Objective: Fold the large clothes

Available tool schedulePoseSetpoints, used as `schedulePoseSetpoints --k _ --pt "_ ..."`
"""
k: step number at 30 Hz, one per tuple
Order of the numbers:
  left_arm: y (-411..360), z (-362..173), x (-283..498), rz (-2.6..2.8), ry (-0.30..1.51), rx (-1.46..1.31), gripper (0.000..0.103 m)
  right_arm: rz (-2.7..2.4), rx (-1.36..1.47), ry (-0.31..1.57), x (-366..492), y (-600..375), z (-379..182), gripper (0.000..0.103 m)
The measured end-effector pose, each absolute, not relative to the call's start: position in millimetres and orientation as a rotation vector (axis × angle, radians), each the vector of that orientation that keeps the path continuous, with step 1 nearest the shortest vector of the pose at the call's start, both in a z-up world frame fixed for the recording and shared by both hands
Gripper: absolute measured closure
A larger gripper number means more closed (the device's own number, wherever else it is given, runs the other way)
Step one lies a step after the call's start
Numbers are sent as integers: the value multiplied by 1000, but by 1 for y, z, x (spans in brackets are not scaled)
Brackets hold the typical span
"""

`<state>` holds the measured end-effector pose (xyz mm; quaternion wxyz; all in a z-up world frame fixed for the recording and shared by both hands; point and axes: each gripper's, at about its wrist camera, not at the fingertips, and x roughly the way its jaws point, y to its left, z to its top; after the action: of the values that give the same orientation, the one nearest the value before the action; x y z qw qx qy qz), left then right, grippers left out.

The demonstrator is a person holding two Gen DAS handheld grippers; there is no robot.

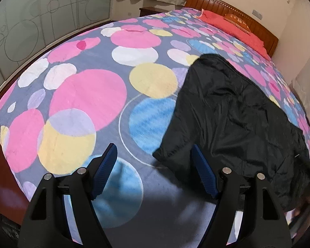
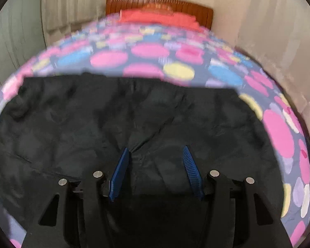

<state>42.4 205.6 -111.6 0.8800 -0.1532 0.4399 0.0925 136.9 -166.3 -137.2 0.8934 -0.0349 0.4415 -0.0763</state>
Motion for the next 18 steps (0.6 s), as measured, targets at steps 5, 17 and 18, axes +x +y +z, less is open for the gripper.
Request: schedulePoseSetpoints --k 5,17,18 --pt "203 -106 69 152 923 -316 28 -178 -78 913 134 -165 -155 47" --pt "174 -139 170 -12 1059 -348 20 -194 -87 878 133 -160 -164 45" --pt "175 -144 174 -17 1075 -347 18 -193 -85 876 133 -160 -164 45"
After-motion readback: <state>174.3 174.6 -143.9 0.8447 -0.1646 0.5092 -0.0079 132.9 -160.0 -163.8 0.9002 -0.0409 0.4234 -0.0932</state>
